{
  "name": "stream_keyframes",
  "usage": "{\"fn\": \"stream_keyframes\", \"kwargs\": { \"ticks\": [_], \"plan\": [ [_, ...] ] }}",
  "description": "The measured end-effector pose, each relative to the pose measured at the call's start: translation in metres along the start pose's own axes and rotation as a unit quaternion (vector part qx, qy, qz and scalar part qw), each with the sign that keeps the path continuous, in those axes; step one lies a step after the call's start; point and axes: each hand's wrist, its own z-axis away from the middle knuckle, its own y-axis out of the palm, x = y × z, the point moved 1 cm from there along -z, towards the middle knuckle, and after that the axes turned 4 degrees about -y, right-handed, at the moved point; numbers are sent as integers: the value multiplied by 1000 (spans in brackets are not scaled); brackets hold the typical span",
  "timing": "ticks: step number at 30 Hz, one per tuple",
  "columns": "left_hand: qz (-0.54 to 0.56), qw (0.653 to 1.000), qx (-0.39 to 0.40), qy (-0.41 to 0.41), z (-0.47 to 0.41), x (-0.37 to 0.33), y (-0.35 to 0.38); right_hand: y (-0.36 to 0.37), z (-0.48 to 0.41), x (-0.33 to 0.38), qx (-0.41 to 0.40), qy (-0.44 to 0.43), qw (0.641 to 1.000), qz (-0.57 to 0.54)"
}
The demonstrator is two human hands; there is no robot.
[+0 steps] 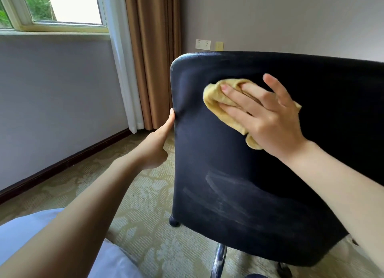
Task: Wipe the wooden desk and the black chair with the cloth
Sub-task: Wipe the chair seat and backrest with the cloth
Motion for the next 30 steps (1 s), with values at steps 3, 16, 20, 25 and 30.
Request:
{"fn": "stream_keyframes", "kwargs": {
  "ticks": [3, 16, 20, 25, 30],
  "plan": [
    [77, 997, 32, 2, -3, 5, -11, 10, -28, 15, -21, 28, 999, -2],
    [190, 981, -32, -13, -13, 5, -30, 86, -12, 100, 48, -12, 998, -43],
    [164, 979, -120, 27, -7, -7, -18, 96, 33, 129, 170, -111, 979, -28],
    [0, 969, -186, 162, 13, -32, 16, 78, 87, 134, 252, -181, 948, -68],
    [-277, 919, -190, 206, 19, -26, 51, 42, 137, 115, 371, -213, 897, -111]
  ]
}}
